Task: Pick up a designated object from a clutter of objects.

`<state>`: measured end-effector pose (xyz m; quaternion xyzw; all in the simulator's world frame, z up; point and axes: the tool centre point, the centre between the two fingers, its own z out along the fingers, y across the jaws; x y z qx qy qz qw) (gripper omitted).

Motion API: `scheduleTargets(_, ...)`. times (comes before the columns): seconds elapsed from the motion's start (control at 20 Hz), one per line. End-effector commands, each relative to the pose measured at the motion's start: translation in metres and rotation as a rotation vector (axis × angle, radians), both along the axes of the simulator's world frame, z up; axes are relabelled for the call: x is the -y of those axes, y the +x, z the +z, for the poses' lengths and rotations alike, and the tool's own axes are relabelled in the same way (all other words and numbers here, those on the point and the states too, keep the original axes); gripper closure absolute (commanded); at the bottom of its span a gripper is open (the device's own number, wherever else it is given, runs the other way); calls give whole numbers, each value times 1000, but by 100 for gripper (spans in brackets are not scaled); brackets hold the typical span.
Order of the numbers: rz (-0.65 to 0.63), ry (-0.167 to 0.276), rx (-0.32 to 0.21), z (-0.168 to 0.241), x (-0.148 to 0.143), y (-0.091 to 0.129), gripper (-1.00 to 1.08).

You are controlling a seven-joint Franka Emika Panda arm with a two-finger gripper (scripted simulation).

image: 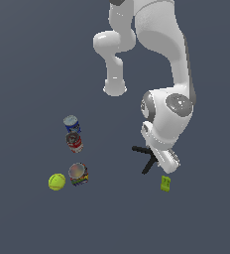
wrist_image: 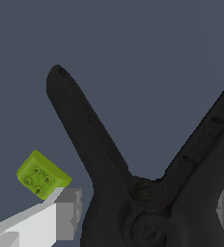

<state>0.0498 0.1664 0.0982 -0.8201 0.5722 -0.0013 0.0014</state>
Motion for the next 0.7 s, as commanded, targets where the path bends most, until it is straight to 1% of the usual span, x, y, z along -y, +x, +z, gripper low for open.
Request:
scheduleTargets(0.0,0,1,2,20,-4,-13,108)
scheduleTargets(0.65,1,-1,0,122,-24,-82,108)
